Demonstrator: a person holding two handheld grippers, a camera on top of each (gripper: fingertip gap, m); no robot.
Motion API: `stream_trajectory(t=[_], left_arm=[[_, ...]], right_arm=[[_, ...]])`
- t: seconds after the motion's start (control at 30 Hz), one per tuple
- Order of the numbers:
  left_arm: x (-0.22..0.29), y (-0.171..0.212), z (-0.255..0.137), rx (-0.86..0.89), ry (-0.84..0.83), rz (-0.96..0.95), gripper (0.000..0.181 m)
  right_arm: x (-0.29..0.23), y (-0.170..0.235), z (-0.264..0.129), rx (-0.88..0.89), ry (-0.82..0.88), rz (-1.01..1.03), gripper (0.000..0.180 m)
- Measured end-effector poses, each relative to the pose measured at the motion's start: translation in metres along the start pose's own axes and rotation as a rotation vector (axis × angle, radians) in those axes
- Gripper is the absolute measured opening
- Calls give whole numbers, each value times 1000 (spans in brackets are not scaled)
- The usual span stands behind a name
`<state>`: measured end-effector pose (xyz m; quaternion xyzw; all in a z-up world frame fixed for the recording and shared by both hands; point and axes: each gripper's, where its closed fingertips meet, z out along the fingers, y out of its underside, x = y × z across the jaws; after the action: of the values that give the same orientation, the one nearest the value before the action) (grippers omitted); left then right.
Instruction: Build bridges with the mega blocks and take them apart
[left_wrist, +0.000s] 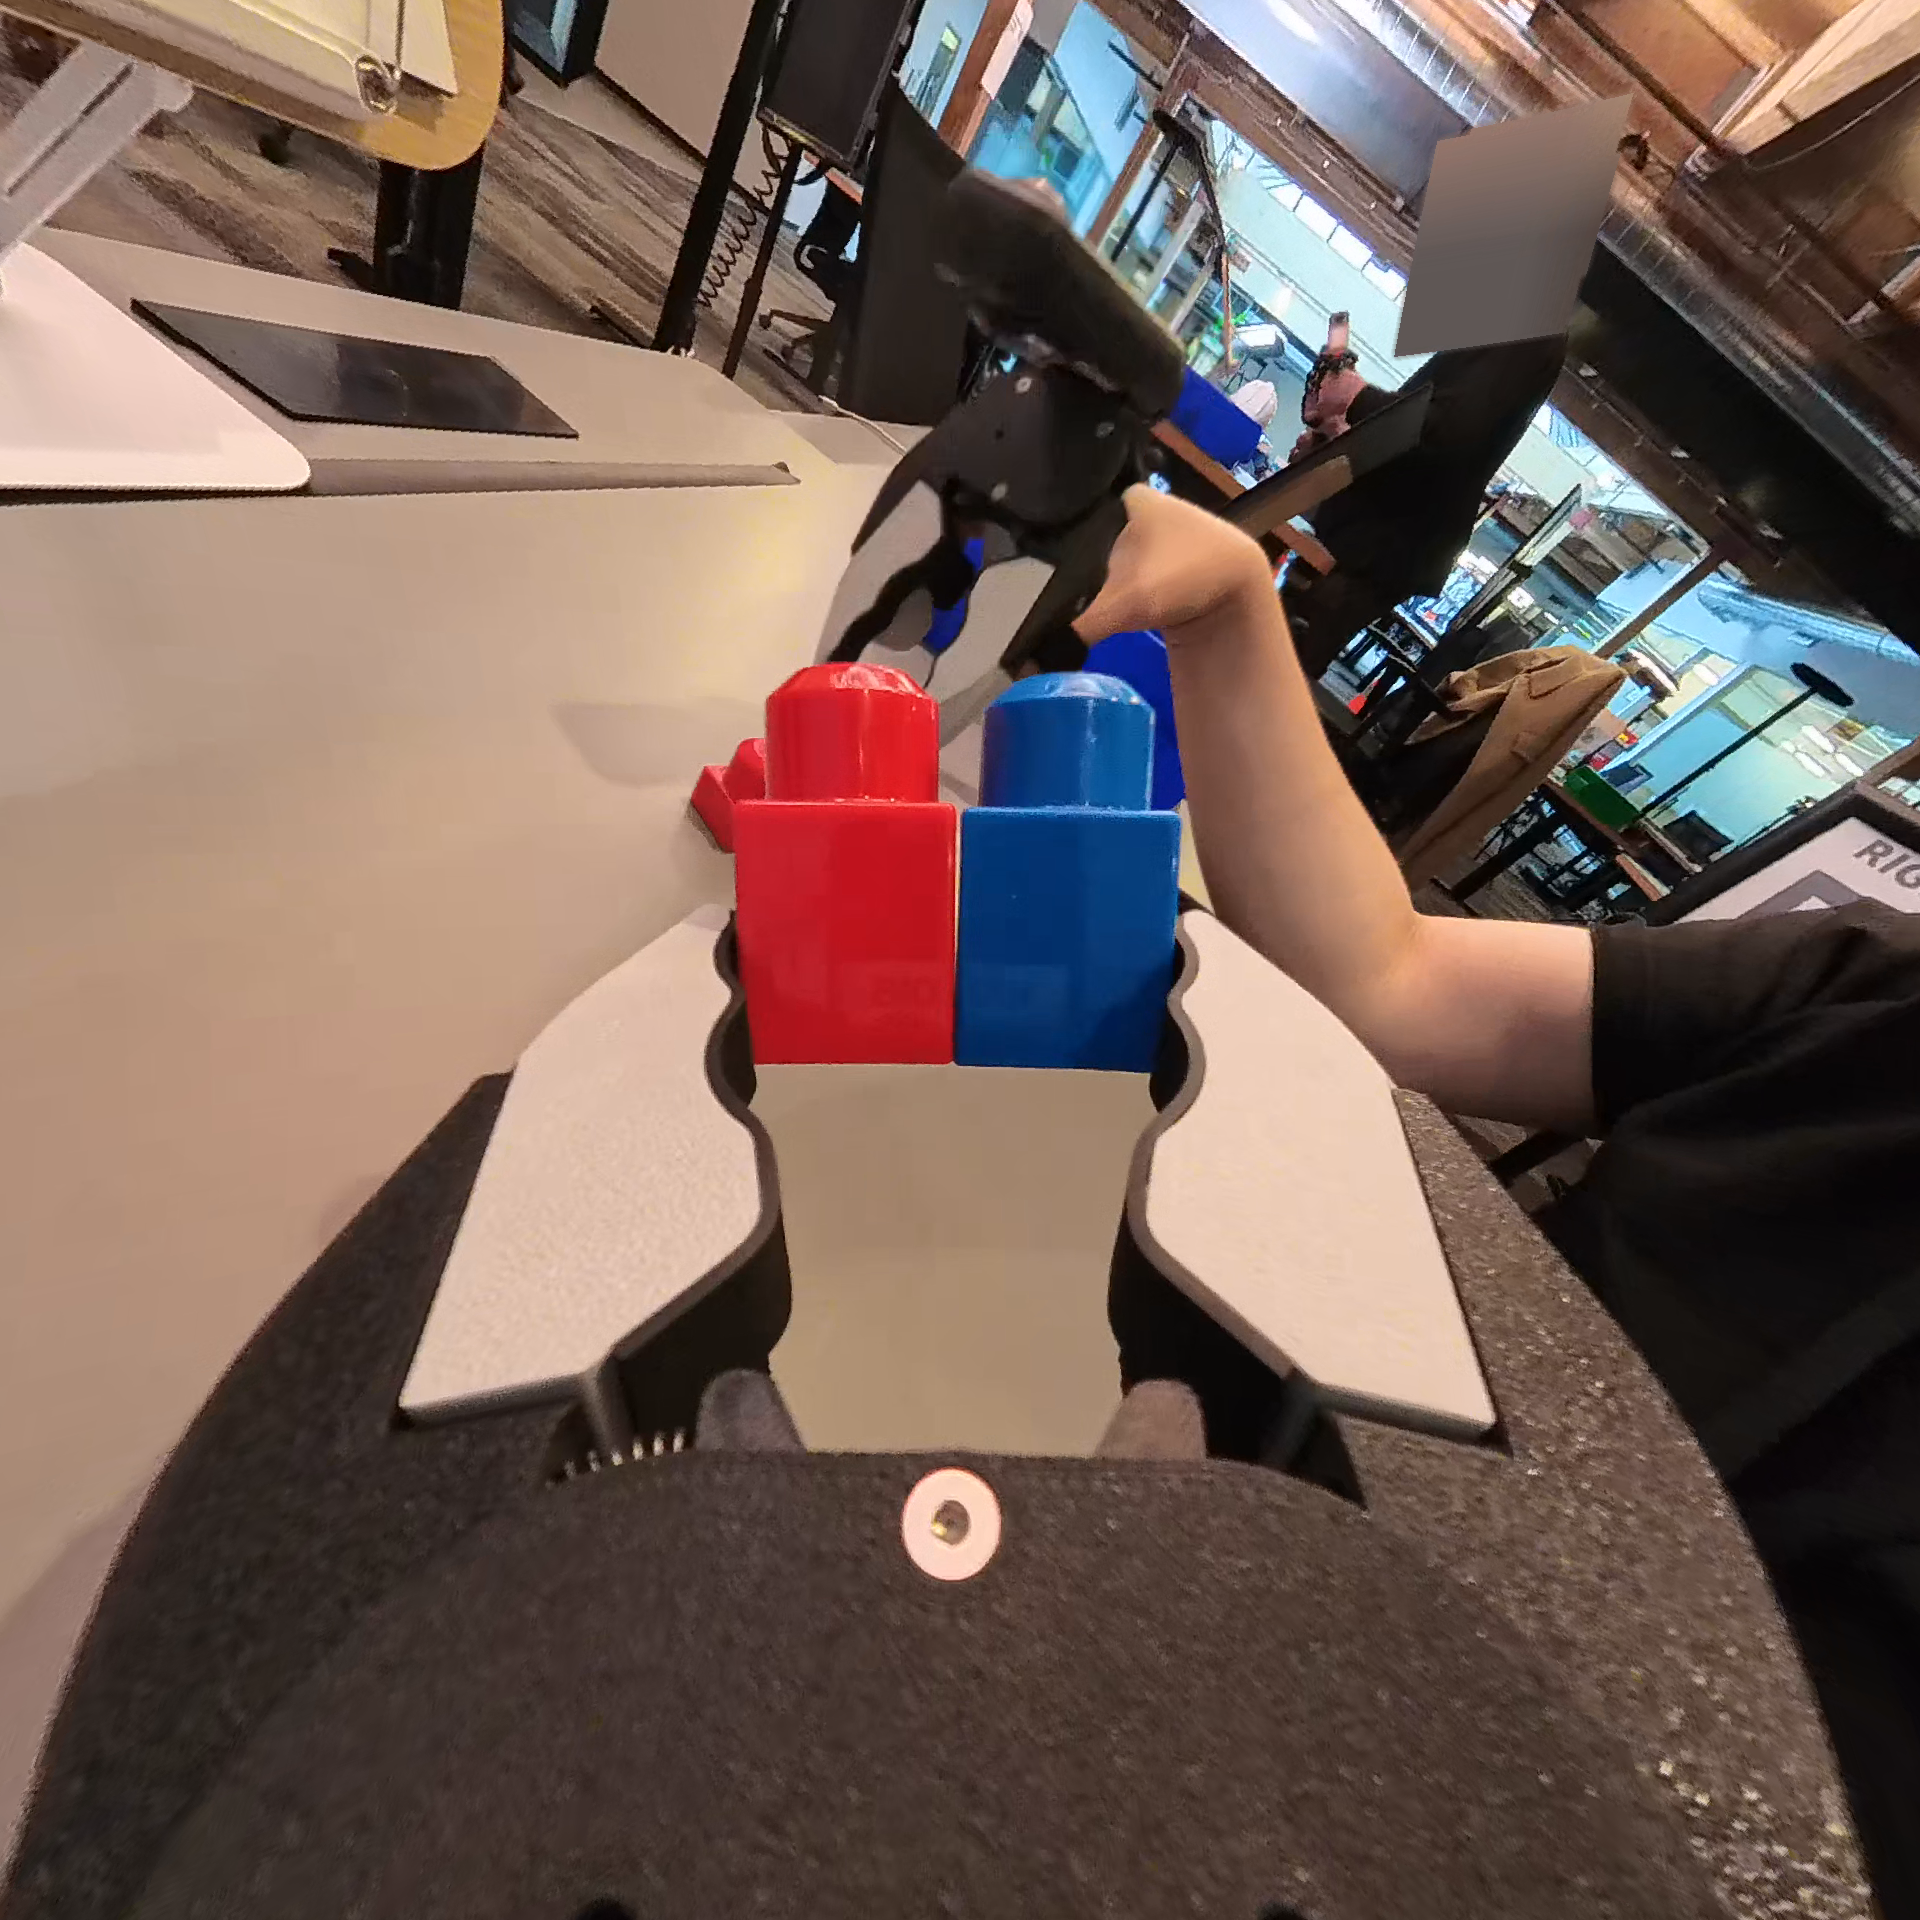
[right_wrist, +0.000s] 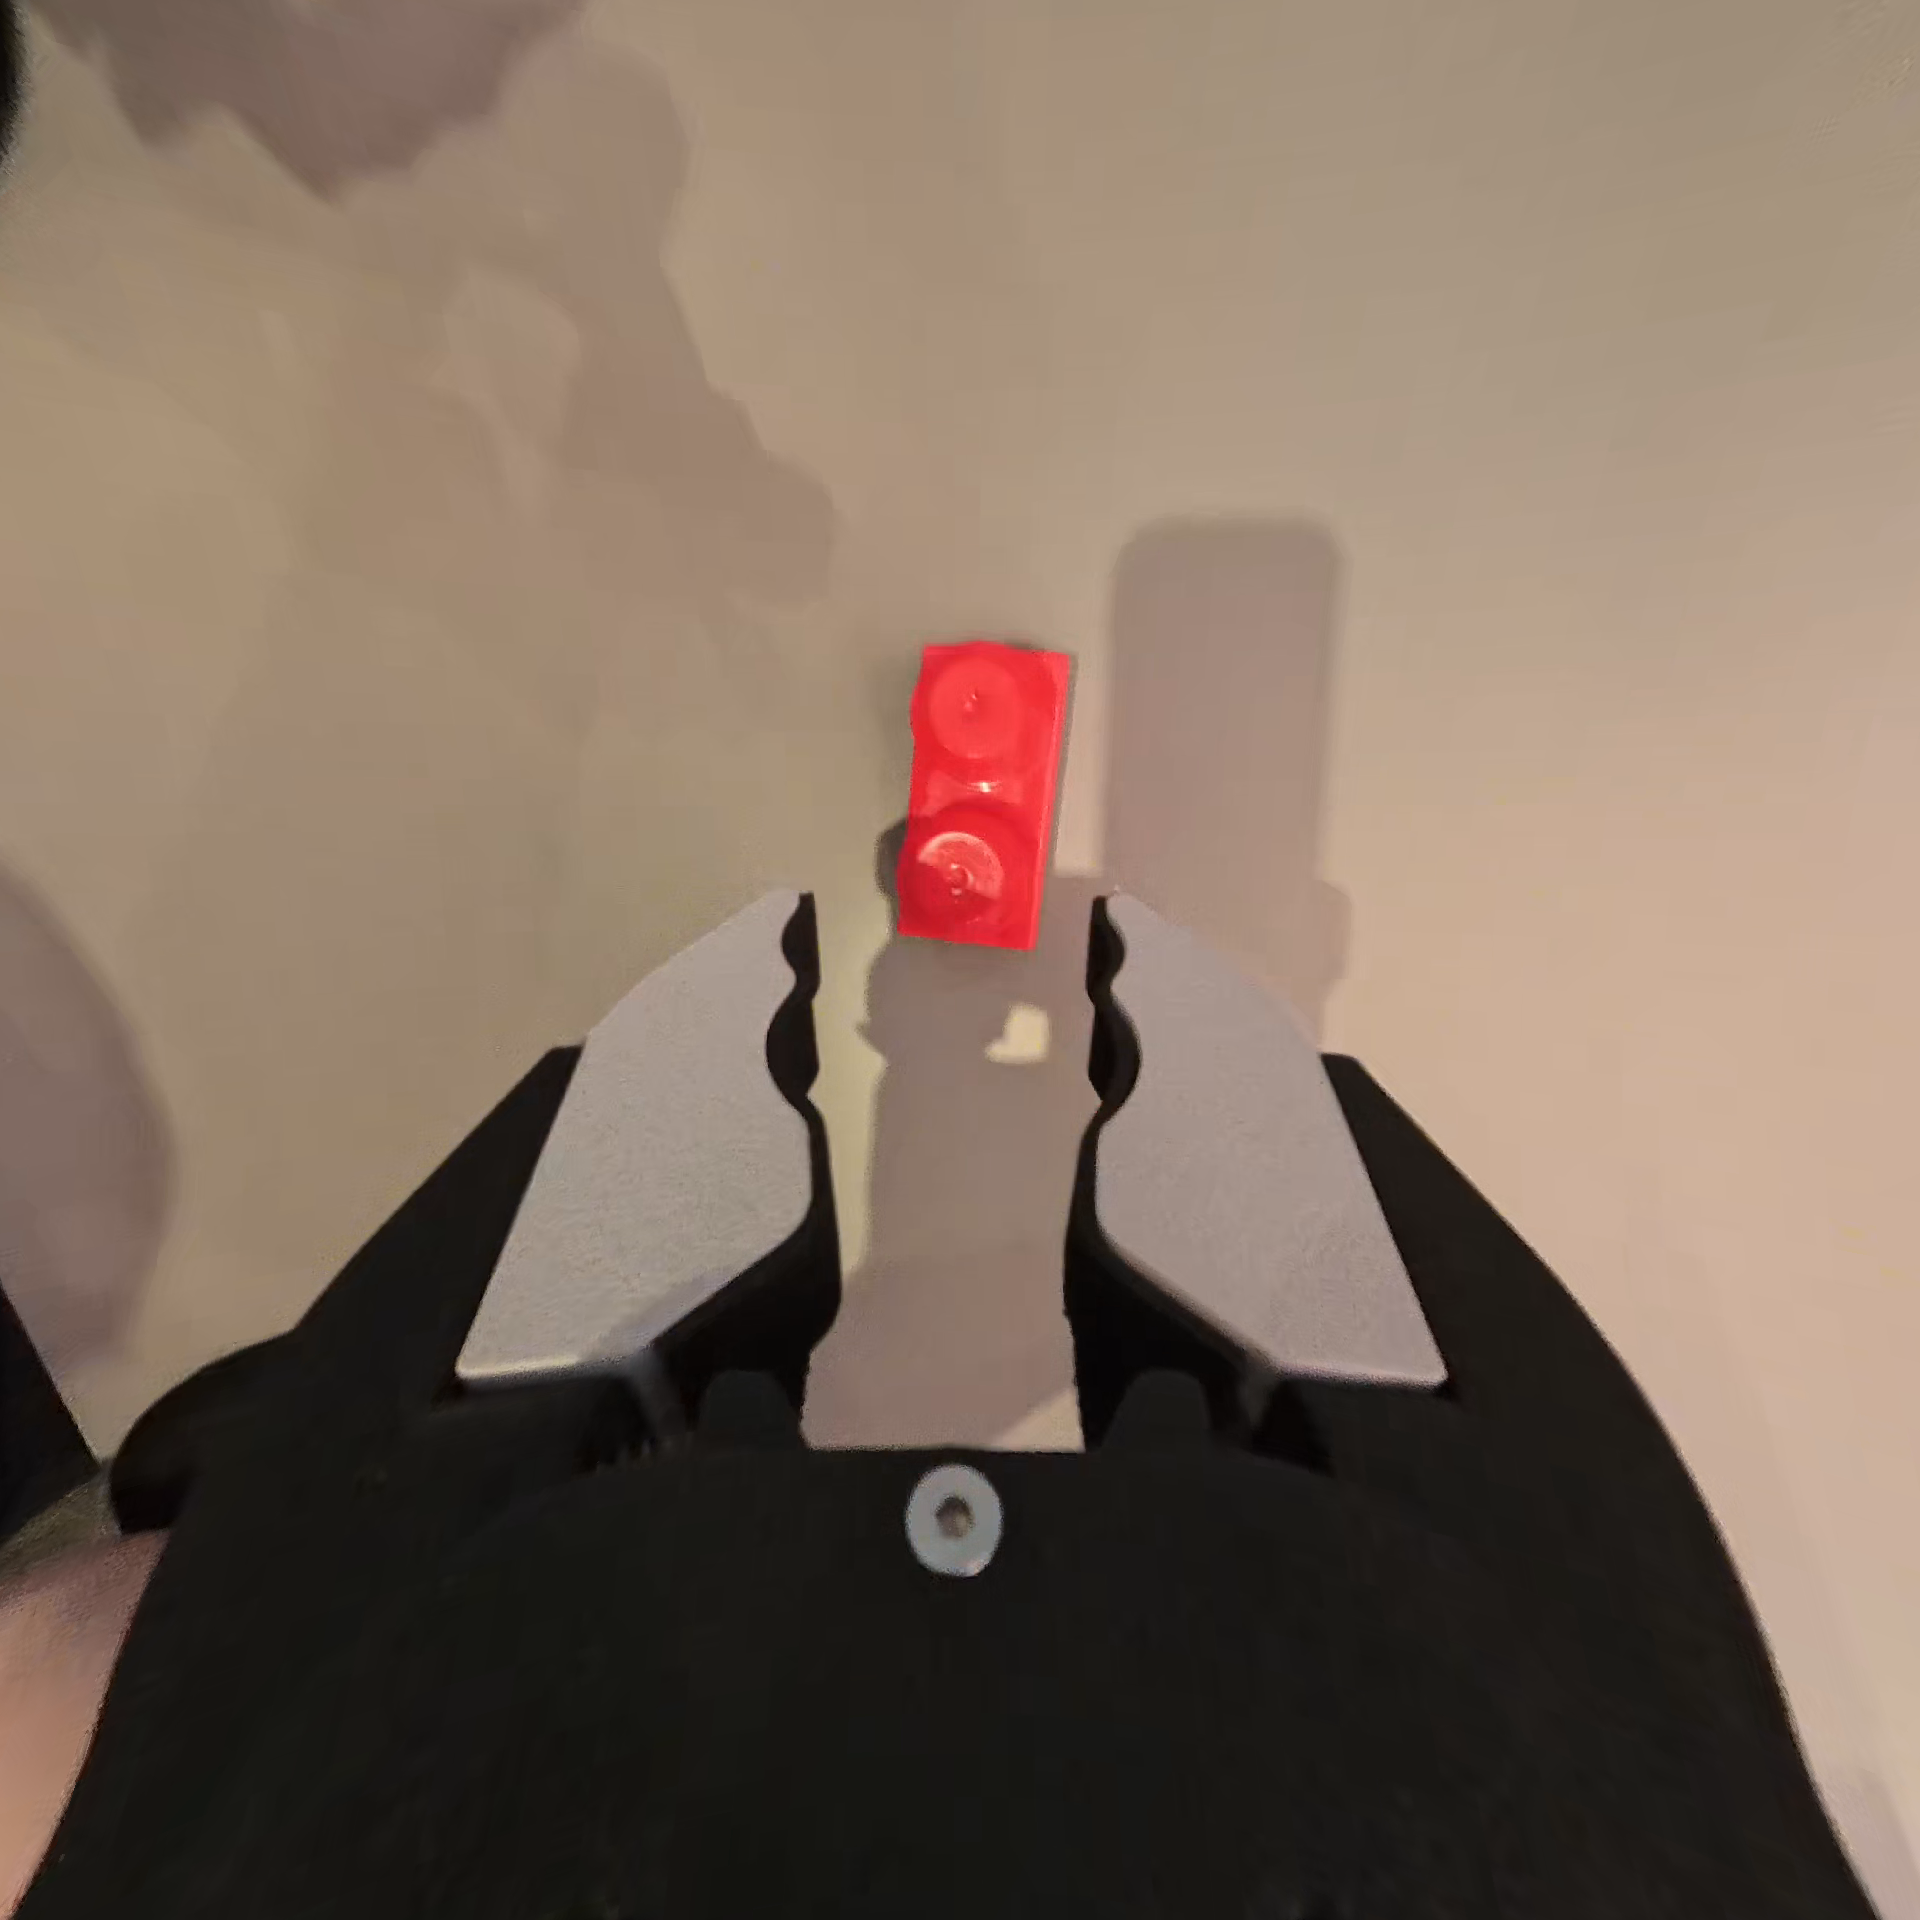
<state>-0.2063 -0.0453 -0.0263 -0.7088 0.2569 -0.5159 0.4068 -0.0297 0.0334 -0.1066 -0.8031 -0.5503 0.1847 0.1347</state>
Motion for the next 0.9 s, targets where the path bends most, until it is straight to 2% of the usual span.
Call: stream_trajectory(t=[0.37,0.6,0.9], left_arm=[[23,-8,2,28,195,-126,75],[34,-16,2,54,294,-184,75],[40,-16,3,41,313,-191,75]], right_arm=[[10,-6,32,-127,105,-47,46],[9,-10,39,-158,126,-74,32],[2,-11,39,-142,79,-51,40]])
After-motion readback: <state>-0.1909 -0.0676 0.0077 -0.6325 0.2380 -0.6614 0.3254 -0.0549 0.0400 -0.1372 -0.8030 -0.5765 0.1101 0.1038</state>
